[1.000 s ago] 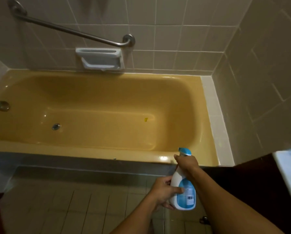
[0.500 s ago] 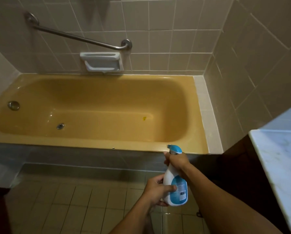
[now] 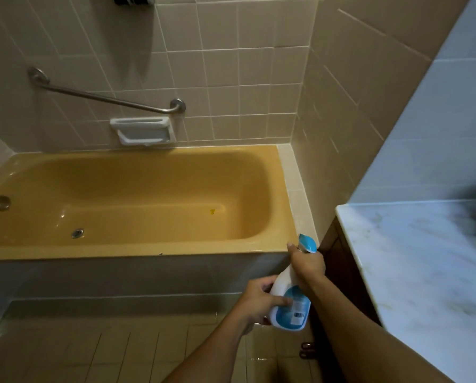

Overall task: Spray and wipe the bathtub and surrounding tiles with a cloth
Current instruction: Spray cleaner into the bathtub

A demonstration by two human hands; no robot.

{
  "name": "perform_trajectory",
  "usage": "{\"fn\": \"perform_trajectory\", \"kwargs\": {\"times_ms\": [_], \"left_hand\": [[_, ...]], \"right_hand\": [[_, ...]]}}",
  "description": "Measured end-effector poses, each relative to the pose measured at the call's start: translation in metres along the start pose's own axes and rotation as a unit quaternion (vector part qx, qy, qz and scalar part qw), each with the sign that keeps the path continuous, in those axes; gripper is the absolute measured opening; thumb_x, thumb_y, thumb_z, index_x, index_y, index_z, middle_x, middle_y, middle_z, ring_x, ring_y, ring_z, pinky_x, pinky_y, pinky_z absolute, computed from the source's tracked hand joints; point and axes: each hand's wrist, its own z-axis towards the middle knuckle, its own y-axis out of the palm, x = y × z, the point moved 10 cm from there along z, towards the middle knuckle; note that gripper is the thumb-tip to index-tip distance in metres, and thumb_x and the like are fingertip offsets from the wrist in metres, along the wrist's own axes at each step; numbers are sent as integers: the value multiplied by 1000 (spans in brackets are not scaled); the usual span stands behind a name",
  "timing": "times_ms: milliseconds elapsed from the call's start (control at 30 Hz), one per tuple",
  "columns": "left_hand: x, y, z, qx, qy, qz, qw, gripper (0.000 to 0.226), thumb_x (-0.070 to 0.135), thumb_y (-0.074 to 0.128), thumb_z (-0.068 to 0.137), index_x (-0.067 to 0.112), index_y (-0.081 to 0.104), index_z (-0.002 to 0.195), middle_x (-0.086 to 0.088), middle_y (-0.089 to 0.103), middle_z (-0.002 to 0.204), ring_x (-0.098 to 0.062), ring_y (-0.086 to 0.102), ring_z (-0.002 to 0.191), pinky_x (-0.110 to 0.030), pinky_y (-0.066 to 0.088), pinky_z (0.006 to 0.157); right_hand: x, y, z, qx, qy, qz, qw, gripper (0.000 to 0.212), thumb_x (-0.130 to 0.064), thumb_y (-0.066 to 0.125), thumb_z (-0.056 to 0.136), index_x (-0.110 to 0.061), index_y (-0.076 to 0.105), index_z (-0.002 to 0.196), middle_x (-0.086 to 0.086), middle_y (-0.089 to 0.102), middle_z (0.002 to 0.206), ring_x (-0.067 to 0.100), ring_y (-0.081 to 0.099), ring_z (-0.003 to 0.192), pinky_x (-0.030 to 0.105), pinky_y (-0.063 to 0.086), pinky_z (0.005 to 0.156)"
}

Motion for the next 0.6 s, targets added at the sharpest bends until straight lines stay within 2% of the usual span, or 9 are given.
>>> {"fn": "perform_trajectory", "kwargs": {"times_ms": [67, 200, 333, 400, 500, 600], "left_hand": [[8, 6, -2, 5, 14, -1, 1000, 49, 19, 83, 82, 40, 68, 124, 11, 74, 114, -14, 72, 103, -42, 64, 80], [27, 13, -4, 10, 44, -7, 999, 51, 13, 84, 81, 40, 69, 122, 13, 75, 112, -12, 72, 102, -44, 64, 82], [45, 6, 1, 9, 53, -18, 998, 58, 12, 87, 77, 40, 69, 124, 11, 75, 112, -15, 73, 101, -48, 64, 81], [61, 4, 4, 7, 73, -5, 997, 56, 10, 86, 78, 42, 69, 121, 16, 76, 110, -10, 73, 100, -43, 63, 82], [96, 7, 12, -4, 121, 20, 992, 56, 11, 84, 81, 44, 65, 122, 24, 73, 113, -4, 67, 109, -27, 59, 85], [133, 22, 17, -23, 173, 49, 983, 60, 15, 86, 80, 42, 63, 129, 23, 71, 119, -3, 65, 113, -29, 57, 93]], "right_hand": [[-6, -9, 0, -9, -16, 20, 1000, 36, -41, 75, 88, -10, 61, 101, 6, 65, 88, 24, 64, 86, 40, 54, 87], [-21, -26, -7, 13, -27, 40, 999, 34, -43, 73, 90, -12, 59, 94, 8, 67, 93, 26, 66, 91, 45, 54, 93], [-46, -20, -11, -24, -47, 49, 997, 27, -41, 73, 90, -15, 67, 91, 7, 73, 89, 24, 69, 87, 44, 56, 90], [-60, -26, -15, -10, -53, 66, 996, 27, -40, 71, 91, -13, 68, 95, 7, 74, 88, 23, 69, 84, 40, 56, 82], [-100, -37, -29, -13, -122, 60, 991, 29, -44, 68, 93, -15, 65, 98, 7, 70, 92, 20, 67, 86, 28, 48, 70], [-141, -69, -50, 10, -201, 60, 978, 28, -47, 72, 89, -22, 63, 99, 3, 69, 90, 20, 67, 86, 30, 53, 73]]}}
